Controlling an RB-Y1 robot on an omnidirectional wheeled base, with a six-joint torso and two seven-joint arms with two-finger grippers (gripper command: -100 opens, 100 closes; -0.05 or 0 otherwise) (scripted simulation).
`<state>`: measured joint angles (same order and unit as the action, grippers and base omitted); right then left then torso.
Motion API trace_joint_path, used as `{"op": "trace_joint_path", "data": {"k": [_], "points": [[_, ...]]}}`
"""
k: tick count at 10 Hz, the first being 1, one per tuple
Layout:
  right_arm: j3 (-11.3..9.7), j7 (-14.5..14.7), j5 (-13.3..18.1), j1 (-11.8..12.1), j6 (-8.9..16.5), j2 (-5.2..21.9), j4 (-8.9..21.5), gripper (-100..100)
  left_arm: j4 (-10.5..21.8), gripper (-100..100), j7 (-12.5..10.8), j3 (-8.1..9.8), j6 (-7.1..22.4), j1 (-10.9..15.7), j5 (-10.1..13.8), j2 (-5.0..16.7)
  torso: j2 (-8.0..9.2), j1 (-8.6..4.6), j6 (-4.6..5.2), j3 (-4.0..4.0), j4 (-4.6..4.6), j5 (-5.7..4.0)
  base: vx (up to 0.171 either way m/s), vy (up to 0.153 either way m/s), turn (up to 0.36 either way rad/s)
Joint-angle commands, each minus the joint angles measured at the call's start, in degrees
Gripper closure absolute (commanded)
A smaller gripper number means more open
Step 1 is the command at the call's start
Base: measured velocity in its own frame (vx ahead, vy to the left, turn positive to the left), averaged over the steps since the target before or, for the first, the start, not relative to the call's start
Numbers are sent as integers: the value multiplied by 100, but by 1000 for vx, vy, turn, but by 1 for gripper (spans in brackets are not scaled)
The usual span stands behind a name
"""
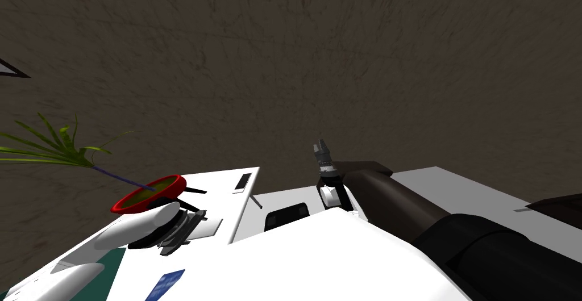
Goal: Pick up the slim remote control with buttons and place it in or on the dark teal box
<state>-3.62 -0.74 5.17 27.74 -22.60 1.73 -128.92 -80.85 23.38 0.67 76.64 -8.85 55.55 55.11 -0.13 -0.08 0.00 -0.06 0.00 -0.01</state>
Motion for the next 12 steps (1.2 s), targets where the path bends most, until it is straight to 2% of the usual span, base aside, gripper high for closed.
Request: {"op": "trace_joint_path", "data": {"k": [1, 2, 6, 9, 10, 12], "points": [[0, 0, 0, 0, 0, 0, 0, 0, 0, 0, 0, 0, 0, 0, 0, 0, 0, 0, 0, 0, 0, 0, 0, 0, 0], [0, 0, 0, 0, 0, 0, 0, 0, -5, 100, -39, 205, -67, 73, 122, 204, 1, 3, 0, 0, 0, 0, -89, 9, -45], [0, 0, 0, -4, 1, 0, 0, 0, 197, 100, -150, 488, -219, -87, 517, 468, 113, 9, -13, 66, 26, 0, -243, -1, -116], [-1, 0, 0, -4, 1, -1, 1, 0, 510, 100, -278, 671, -351, -401, 921, 617, 140, -17, -16, 82, 31, -3, -310, -53, -211], [-1, 0, 0, -5, 1, -1, 1, 0, 510, 100, -278, 671, -351, -401, 921, 617, 144, -14, -19, 84, 31, -4, -246, -24, -74], [0, 0, 0, -4, 1, 0, 1, 0, 785, 100, -386, 791, -436, -677, 1216, 702, 132, 12, -24, 77, 29, -2, -297, -3, -240]]}}
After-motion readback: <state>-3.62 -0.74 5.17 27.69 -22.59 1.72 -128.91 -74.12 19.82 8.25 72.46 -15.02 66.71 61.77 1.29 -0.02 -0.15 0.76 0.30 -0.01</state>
